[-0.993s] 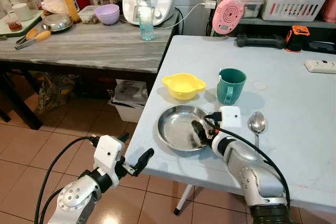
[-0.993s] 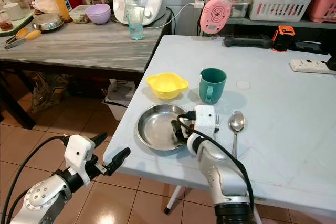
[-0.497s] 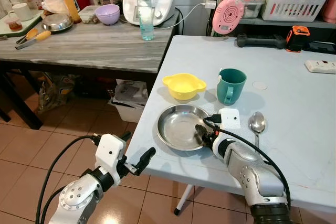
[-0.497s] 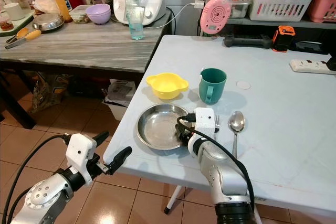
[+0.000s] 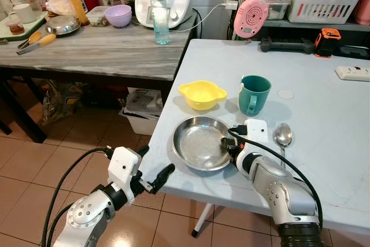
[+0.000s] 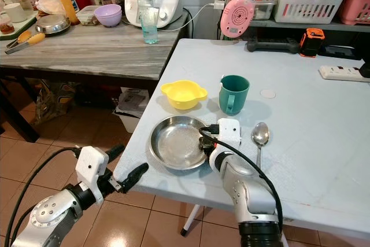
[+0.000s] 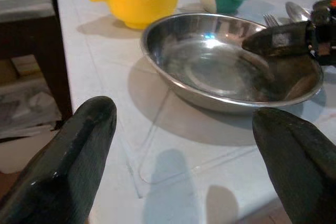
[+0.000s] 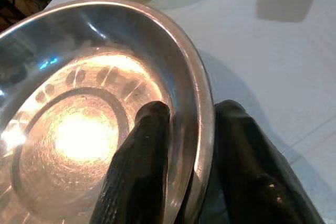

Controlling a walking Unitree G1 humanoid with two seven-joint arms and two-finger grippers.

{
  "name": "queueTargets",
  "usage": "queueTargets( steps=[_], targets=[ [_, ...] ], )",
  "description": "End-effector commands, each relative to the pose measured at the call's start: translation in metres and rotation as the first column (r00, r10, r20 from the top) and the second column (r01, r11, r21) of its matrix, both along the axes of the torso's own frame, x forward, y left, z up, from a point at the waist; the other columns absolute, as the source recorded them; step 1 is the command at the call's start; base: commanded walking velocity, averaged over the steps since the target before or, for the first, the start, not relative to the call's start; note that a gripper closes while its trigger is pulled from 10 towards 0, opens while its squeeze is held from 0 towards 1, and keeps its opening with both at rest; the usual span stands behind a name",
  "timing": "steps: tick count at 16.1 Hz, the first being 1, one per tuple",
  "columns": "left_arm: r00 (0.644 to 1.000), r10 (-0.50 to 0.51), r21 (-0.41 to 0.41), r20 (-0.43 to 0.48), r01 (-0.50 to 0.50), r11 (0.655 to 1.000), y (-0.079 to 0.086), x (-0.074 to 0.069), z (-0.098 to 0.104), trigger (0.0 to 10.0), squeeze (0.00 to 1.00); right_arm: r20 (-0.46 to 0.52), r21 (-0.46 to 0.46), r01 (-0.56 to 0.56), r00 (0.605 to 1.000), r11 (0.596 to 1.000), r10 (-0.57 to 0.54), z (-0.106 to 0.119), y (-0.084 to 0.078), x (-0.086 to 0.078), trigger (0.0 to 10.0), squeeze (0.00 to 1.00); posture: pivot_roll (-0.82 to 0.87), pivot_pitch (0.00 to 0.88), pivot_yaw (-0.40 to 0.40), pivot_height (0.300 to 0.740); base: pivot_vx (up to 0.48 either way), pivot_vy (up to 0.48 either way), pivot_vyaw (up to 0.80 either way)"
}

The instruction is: Setting the table

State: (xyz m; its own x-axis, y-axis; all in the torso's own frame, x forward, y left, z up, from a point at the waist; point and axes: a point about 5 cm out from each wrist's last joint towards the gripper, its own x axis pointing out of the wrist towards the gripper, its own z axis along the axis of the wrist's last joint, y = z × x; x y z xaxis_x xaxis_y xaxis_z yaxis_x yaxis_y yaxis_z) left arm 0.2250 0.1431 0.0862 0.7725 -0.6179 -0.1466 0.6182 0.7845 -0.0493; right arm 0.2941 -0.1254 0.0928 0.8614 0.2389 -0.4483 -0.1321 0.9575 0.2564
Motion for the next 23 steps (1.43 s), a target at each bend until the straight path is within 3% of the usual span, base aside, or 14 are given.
queueTargets(
  steps=[1,13,16,19,23],
  targets=[
    [0.999,-0.030,0.027,-0.025,0.031,0.999,0.001,0.000,-0.002,10.0,0.00,-0.053,0.005,-0.008,0.999,1.000,0.008,-0.008,0.003,-0.002,0.0,0.00,-0.04,0.000,0.054,0.740,0.000,0.000,0.00],
    [0.999,-0.044,0.068,0.003,0.044,0.997,0.003,0.007,0.014,10.0,0.00,-0.022,0.019,0.025,0.999,0.999,-0.025,0.000,-0.003,0.003,0.0,0.00,-0.05,0.000,0.054,0.740,0.000,0.000,0.00],
    [0.994,0.088,0.109,0.060,-0.094,0.990,0.026,0.037,-0.001,10.0,0.00,0.044,0.042,0.010,0.999,0.999,-0.011,0.009,-0.004,0.007,0.0,0.00,-0.04,0.000,0.041,0.740,0.000,0.000,0.00],
    [0.988,0.114,0.148,0.109,-0.130,0.981,0.035,0.058,-0.001,10.0,0.00,0.150,0.087,-0.007,0.989,0.996,-0.006,0.026,0.000,0.010,0.0,0.00,-0.05,0.000,0.031,0.740,0.000,0.000,0.00],
    [0.979,0.136,0.181,0.154,-0.163,0.970,0.039,0.075,-0.003,10.0,0.00,0.278,0.116,-0.031,0.961,0.993,-0.002,0.045,0.005,0.010,0.0,0.00,-0.06,0.000,0.035,0.740,0.000,0.000,0.00]
  ],
)
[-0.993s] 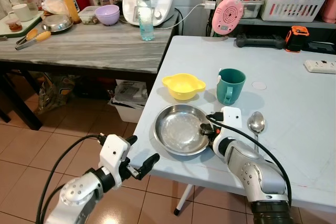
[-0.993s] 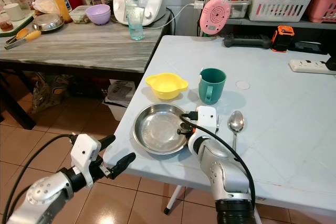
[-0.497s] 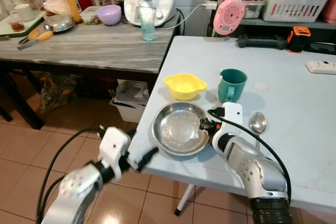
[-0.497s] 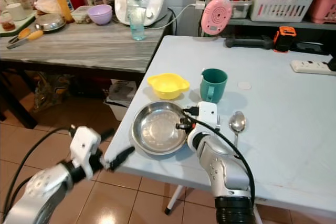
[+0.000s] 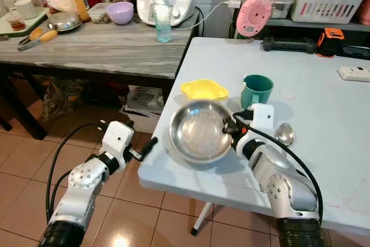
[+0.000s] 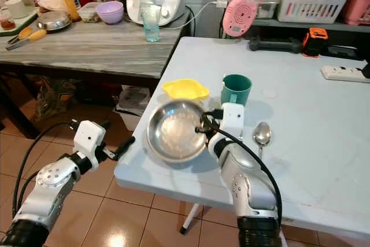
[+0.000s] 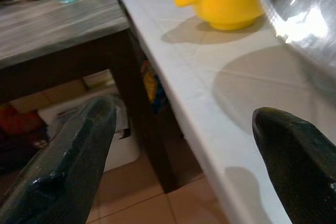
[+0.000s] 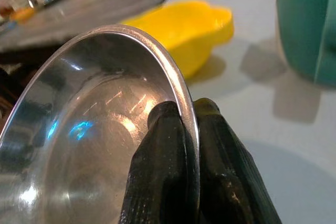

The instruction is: Setting the table

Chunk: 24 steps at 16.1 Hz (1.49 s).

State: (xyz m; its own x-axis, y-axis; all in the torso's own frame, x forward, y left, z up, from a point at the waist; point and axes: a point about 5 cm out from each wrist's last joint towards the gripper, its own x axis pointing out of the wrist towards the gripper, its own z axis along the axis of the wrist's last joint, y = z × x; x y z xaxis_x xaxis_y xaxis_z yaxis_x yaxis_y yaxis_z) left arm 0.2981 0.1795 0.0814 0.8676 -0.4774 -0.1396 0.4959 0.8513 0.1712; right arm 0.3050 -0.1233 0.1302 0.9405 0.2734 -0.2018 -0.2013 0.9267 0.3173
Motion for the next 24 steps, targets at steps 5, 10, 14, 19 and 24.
queueTargets(
  steps=[5,10,14,19,24],
  targets=[
    [0.984,0.145,0.074,0.107,-0.153,0.985,0.010,0.016,0.002,10.0,0.00,0.156,0.035,0.008,0.988,0.999,-0.013,0.021,0.000,-0.005,0.0,0.00,-0.07,0.000,0.041,0.740,0.000,0.000,0.00],
    [0.952,0.287,-0.056,0.107,-0.282,0.958,0.012,0.024,0.005,10.0,0.00,0.246,0.004,0.041,0.968,0.999,-0.040,0.033,-0.007,-0.007,10.0,0.00,-0.07,0.000,0.042,0.740,0.000,0.000,0.00],
    [0.944,0.311,-0.125,0.111,-0.297,0.947,0.006,0.027,0.014,10.0,0.00,0.252,0.003,0.071,0.965,0.997,-0.069,0.034,-0.015,-0.011,10.0,0.00,-0.07,0.000,0.039,0.740,0.000,0.000,-0.11],
    [0.946,0.309,-0.134,0.100,-0.295,0.946,0.002,0.027,0.015,10.0,0.00,0.242,0.010,0.068,0.968,0.998,-0.068,0.030,-0.013,-0.016,10.0,0.00,-0.08,0.000,0.050,0.740,0.000,0.361,-0.50],
    [0.947,0.307,-0.137,0.097,-0.293,0.946,0.000,0.028,0.017,10.0,0.00,0.246,0.003,0.070,0.967,0.998,-0.068,0.029,-0.013,-0.018,10.0,0.00,-0.08,0.000,0.049,0.740,0.000,0.451,0.00]
  ],
)
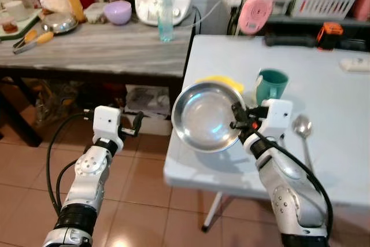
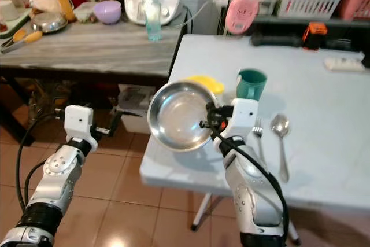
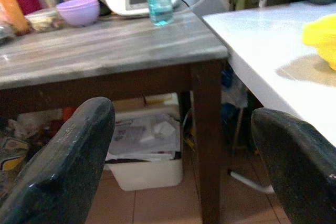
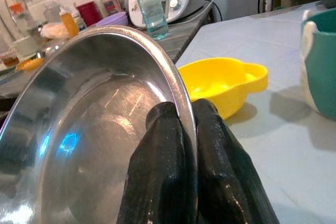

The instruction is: Setting the table

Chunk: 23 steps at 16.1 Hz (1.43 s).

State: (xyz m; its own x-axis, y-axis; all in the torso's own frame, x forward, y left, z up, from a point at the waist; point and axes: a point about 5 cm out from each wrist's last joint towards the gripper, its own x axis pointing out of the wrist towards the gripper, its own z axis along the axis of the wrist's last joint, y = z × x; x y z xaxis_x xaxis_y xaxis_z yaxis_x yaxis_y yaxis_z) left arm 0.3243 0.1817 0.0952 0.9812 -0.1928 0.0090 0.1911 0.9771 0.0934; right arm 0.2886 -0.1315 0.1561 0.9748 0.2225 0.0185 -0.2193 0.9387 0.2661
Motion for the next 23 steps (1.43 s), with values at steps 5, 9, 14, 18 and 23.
queueTargets(
  steps=[5,9,14,18,23],
  targets=[
    [1.000,-0.006,0.006,0.001,0.006,1.000,-0.004,0.000,0.004,10.0,0.00,0.023,-0.005,0.015,1.000,1.000,-0.015,0.004,-0.005,0.000,10.0,0.00,-0.08,0.000,0.044,0.740,0.000,0.480,0.00],
    [1.000,0.007,0.010,0.002,-0.007,1.000,-0.004,0.000,0.004,10.0,0.00,0.032,-0.010,0.016,0.999,1.000,-0.015,0.007,-0.006,0.003,10.0,0.00,-0.08,0.000,0.038,0.740,0.000,0.480,0.00],
    [1.000,0.003,0.008,0.002,-0.003,1.000,-0.012,0.000,0.004,10.0,0.00,0.038,-0.016,0.022,0.999,1.000,-0.022,0.007,-0.007,0.004,10.0,0.00,-0.08,0.000,0.041,0.740,0.000,0.480,0.00],
    [1.000,-0.011,0.008,-0.004,0.011,1.000,-0.017,0.001,0.004,10.0,0.00,0.040,-0.022,0.033,0.999,0.999,-0.033,0.007,-0.008,0.005,10.0,0.00,-0.08,0.000,0.041,0.740,0.000,0.480,0.00],
    [1.000,-0.004,0.005,0.029,0.004,1.000,-0.017,0.000,0.008,10.0,0.00,0.043,-0.027,0.037,0.998,0.999,-0.036,0.007,-0.008,0.005,10.0,0.00,-0.08,0.000,0.043,0.740,0.000,0.336,0.00]
  ],
)
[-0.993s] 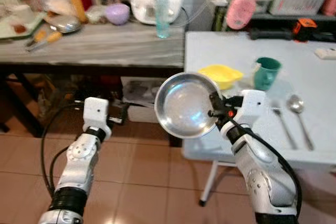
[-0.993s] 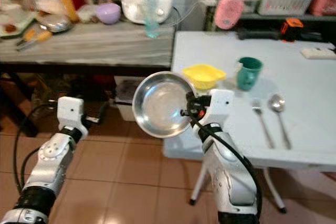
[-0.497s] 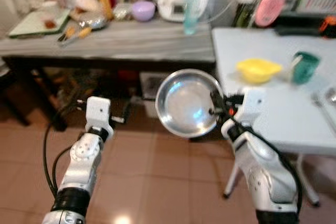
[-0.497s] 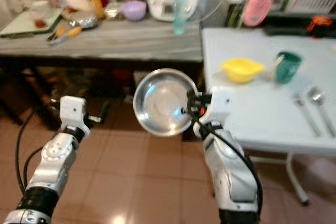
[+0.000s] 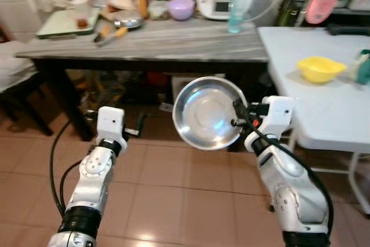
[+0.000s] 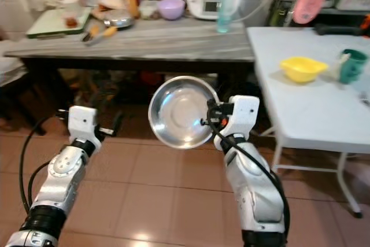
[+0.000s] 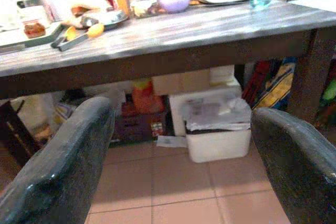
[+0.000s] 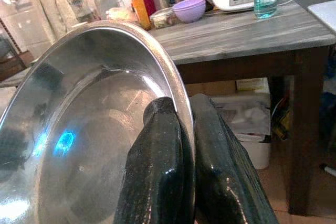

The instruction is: Setting the table

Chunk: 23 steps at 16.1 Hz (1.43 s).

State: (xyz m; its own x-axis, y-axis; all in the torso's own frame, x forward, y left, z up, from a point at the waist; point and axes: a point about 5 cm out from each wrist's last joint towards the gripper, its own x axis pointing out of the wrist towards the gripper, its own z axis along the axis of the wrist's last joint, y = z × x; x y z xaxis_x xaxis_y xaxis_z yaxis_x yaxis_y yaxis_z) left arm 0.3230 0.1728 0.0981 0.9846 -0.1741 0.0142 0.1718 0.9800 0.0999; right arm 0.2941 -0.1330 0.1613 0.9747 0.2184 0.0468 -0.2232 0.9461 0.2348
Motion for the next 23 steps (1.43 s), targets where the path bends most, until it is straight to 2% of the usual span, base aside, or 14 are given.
queueTargets(
  steps=[1,7,13,19,23],
  targets=[
    [0.999,-0.027,-0.007,0.025,0.027,1.000,-0.009,0.002,0.005,10.0,0.00,0.008,-0.002,0.033,0.999,0.999,-0.033,0.001,-0.007,0.000,10.0,0.00,-0.08,0.000,0.040,0.740,0.000,0.000,0.00],
    [0.999,-0.025,-0.031,0.022,0.025,0.999,-0.006,0.003,0.007,10.0,0.00,0.020,-0.015,0.030,0.999,0.999,-0.029,0.002,-0.007,0.001,10.0,0.00,-0.08,0.000,0.041,0.740,0.145,0.000,0.00],
    [0.999,-0.039,-0.033,0.018,0.040,0.999,-0.008,0.003,0.006,10.0,0.00,0.023,-0.023,0.030,0.999,0.999,-0.030,0.001,-0.008,0.000,10.0,0.00,-0.08,0.000,0.044,0.740,0.459,0.000,0.00],
    [1.000,-0.021,-0.033,0.002,0.021,0.999,-0.003,-0.005,-0.001,10.0,0.00,0.009,-0.055,0.025,1.000,0.998,-0.024,-0.008,-0.012,-0.013,10.0,0.00,-0.09,0.000,0.051,0.740,0.480,0.000,0.00],
    [1.000,-0.021,-0.033,-0.001,0.021,0.999,-0.003,-0.005,-0.002,10.0,0.00,0.041,-0.080,0.019,0.999,0.997,-0.016,-0.001,-0.010,-0.008,10.0,0.00,-0.09,0.000,0.048,0.740,0.480,0.000,0.00]
  ],
)
